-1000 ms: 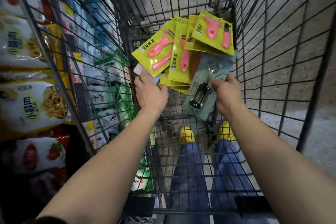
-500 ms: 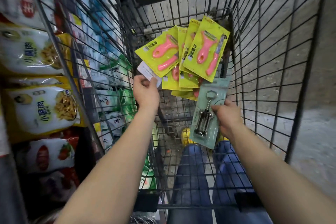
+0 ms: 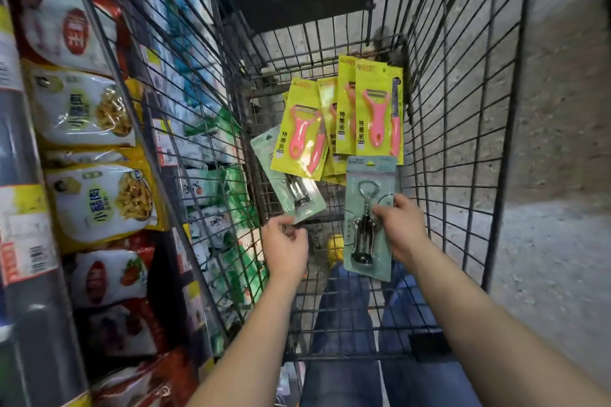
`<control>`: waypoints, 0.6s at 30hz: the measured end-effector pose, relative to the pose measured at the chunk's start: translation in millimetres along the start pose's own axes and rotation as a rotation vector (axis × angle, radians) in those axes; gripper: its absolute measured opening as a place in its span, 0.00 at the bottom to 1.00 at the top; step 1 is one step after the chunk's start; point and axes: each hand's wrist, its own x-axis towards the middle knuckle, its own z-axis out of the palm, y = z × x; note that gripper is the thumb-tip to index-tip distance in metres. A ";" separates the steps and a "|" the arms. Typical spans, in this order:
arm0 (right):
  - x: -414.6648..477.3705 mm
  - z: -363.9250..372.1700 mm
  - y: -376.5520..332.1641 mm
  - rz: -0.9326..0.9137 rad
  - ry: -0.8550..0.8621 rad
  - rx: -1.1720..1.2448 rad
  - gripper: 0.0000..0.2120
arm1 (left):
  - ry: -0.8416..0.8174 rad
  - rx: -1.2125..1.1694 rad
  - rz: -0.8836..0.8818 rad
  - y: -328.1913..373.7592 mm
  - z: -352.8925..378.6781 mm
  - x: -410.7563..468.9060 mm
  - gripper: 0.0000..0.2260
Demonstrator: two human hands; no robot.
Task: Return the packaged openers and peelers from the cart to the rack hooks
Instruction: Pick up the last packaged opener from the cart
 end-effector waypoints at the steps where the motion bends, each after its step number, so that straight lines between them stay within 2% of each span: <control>1: -4.4 2.2 -5.8 0.009 0.011 -0.016 0.37 | 0.018 -0.105 -0.125 2.7 0.8 0.4 0.09; 3: -4.5 2.6 -8.0 0.019 0.023 -0.016 0.37 | 0.056 -0.213 -0.282 8.7 4.0 8.3 0.14; 6: 14.4 -1.3 4.7 0.012 0.013 -0.057 0.36 | 0.077 -0.153 -0.293 15.1 11.8 32.3 0.22; 9: 5.2 3.9 -8.0 0.028 0.000 -0.101 0.18 | 0.048 -0.082 -0.250 21.3 27.6 59.7 0.27; 10: 4.7 2.8 -9.5 0.036 -0.004 -0.104 0.15 | 0.052 -0.042 -0.225 23.8 34.3 67.5 0.30; 14: 16.9 -5.2 -1.6 0.039 -0.009 -0.101 0.17 | 0.105 0.081 -0.208 29.9 50.7 92.1 0.41; 17: 22.6 -7.3 1.4 0.069 -0.002 -0.079 0.28 | 0.112 0.164 -0.182 29.9 51.8 102.1 0.39; 18: 23.4 -7.3 3.0 0.069 -0.002 -0.070 0.28 | 0.110 0.204 -0.164 28.8 51.5 102.9 0.39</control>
